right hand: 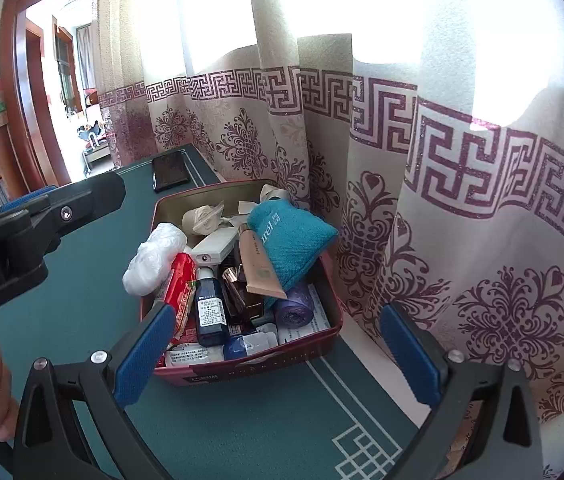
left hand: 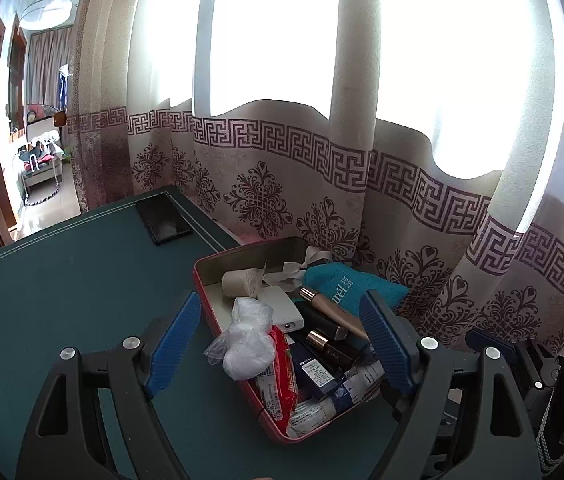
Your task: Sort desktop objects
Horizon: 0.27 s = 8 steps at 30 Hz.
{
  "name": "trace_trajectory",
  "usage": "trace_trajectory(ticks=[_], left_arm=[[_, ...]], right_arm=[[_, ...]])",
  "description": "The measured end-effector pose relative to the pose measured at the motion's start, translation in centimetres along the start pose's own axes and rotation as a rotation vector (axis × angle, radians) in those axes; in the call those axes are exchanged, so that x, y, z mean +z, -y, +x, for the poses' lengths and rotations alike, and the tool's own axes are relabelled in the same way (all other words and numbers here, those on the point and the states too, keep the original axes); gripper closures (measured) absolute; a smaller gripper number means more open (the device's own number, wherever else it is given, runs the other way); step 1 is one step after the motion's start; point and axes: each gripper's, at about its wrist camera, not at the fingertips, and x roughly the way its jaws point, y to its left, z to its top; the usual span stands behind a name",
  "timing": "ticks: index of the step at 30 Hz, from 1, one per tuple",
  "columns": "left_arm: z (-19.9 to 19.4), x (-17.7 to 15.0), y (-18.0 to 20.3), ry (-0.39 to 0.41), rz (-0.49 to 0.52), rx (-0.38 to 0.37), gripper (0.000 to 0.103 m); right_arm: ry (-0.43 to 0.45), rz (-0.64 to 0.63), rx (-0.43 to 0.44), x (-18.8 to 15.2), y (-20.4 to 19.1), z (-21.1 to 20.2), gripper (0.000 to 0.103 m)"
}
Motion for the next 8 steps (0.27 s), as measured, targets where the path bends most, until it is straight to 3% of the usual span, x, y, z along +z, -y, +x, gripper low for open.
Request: trace_trajectory(ticks=[8], left_arm=[[0.95, -0.31, -0.79, -0.047, -0.039, -0.046, 0.017]], right_arm=[[-0.018, 0.017, 0.019, -0.43, 0.22, 0.44, 0.001]])
